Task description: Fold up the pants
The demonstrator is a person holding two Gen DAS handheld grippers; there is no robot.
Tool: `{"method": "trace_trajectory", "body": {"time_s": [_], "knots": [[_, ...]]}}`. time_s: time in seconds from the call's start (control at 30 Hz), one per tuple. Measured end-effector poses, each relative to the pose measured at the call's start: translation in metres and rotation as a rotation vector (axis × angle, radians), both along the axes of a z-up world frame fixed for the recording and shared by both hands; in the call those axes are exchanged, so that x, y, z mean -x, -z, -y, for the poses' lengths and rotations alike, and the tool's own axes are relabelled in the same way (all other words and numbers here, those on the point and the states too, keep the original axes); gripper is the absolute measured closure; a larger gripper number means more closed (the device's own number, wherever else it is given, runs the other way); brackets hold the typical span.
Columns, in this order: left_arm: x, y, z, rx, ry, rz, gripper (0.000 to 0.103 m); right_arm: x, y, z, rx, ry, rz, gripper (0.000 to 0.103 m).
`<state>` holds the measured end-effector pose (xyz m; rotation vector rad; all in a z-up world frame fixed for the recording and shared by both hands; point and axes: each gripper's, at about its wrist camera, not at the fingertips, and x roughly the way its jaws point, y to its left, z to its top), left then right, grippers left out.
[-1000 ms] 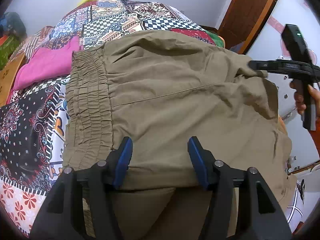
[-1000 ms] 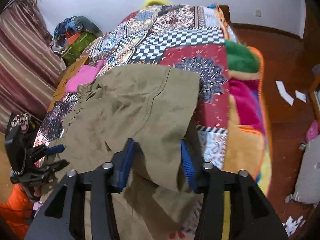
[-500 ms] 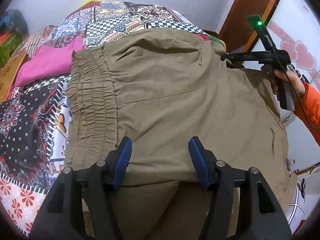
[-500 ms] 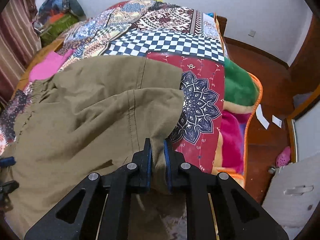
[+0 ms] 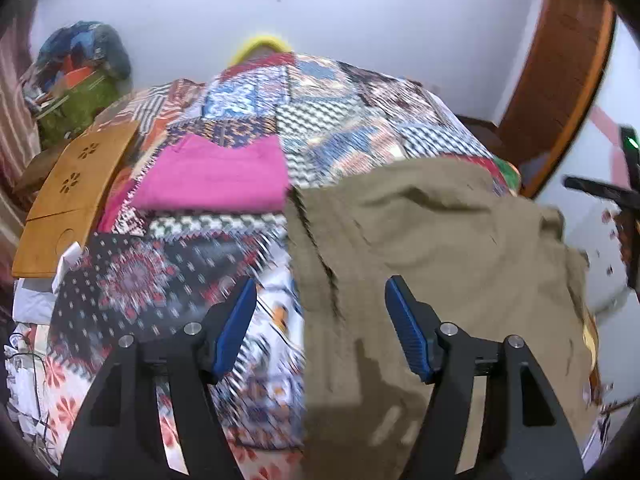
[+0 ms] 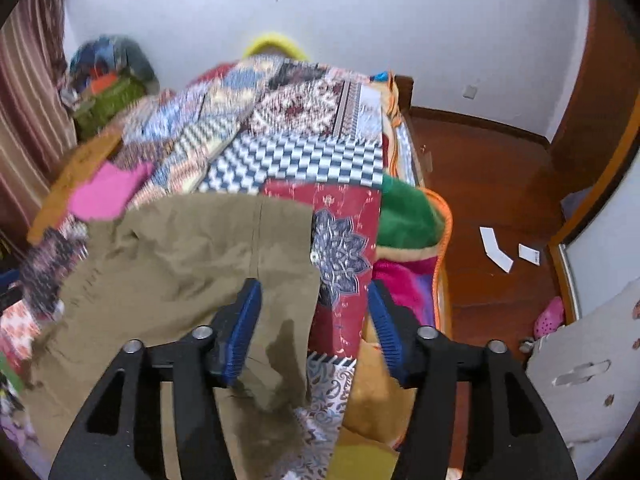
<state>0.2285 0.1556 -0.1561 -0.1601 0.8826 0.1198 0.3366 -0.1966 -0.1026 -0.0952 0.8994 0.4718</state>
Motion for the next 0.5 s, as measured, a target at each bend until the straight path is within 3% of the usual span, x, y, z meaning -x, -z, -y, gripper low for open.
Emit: {"method": "trace_trajectory", "body": {"time_s": [0.1, 0.23, 0.5], "knots": [[-0.027, 0.001, -0.019, -0.003, -0.014, 0.001, 0.035, -0.011, 0.001, -0.011, -0.013, -0.001, 0.001, 0.047], [-0.061, 0.009, -0.027, -0.008, -0.001, -0.001, 0.030, -0.032, 0.013, -0.027, -0.021, -0.006, -0.022, 0.039], [-0.127, 0.052, -0.037, 0.020, 0.042, -0.064, 0.029, -0.087, 0.056, -0.051, 0.011, -0.066, -0.123, 0.038]]}}
